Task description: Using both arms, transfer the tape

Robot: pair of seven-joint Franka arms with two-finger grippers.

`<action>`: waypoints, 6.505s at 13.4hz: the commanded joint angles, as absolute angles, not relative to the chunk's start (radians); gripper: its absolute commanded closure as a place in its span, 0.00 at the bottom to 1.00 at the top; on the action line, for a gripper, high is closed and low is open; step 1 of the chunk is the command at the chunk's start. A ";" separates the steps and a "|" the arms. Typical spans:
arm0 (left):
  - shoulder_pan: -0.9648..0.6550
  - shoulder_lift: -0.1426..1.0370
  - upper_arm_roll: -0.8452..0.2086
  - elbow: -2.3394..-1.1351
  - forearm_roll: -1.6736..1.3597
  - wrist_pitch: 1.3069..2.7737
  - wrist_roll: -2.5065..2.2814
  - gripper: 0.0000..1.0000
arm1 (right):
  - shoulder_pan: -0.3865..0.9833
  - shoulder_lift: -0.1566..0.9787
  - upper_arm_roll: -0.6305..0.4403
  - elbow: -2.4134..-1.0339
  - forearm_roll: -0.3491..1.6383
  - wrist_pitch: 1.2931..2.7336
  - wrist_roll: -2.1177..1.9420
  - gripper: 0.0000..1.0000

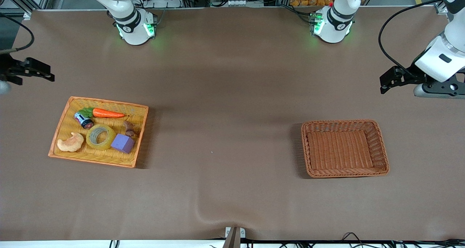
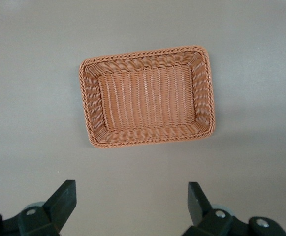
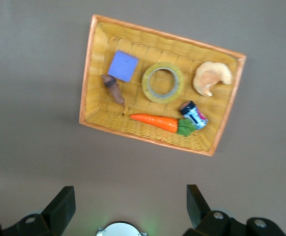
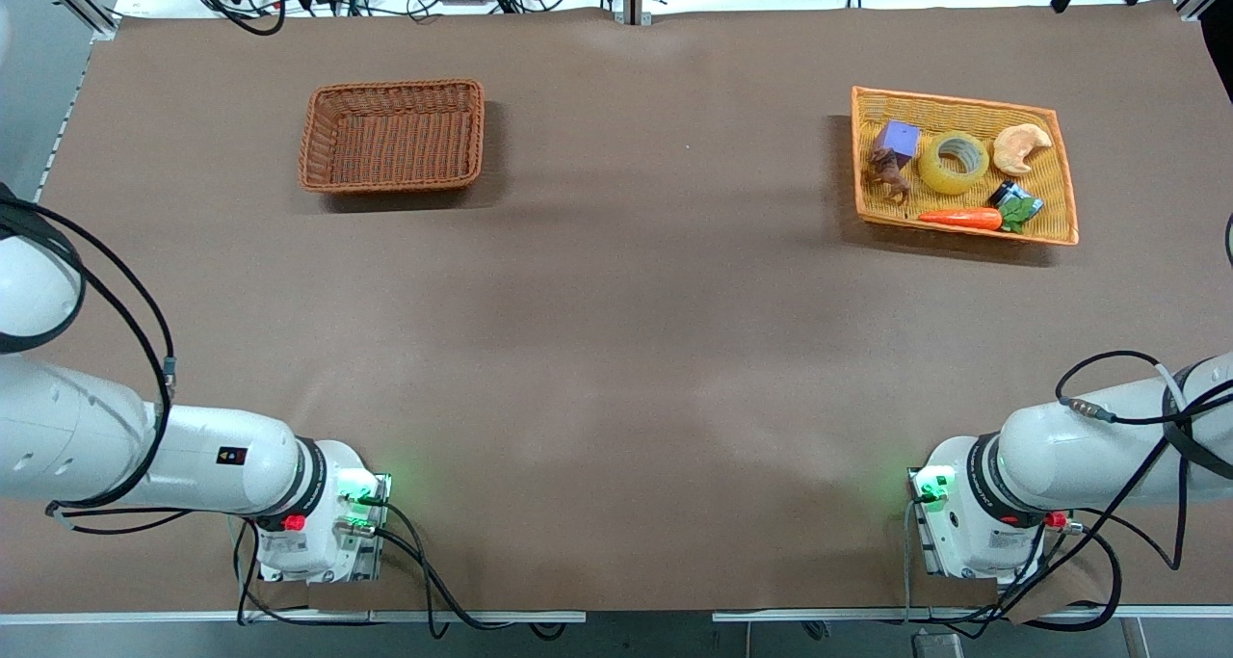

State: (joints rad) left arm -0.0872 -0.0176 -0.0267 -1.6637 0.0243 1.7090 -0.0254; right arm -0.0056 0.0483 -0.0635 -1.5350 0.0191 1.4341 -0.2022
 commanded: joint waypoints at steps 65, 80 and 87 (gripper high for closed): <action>-0.385 0.440 -0.029 -1.592 -0.038 1.887 -0.609 0.00 | 0.787 0.790 -0.058 -1.376 0.179 2.171 0.744 0.76; -0.564 0.547 -0.035 -1.537 -0.063 1.920 -0.923 0.00 | 0.543 0.159 -0.146 -1.607 0.129 1.743 0.534 0.00; -0.736 0.736 -0.032 -1.405 -0.066 2.153 -1.175 0.00 | 0.266 -0.089 -0.140 -1.609 0.031 1.545 0.177 0.00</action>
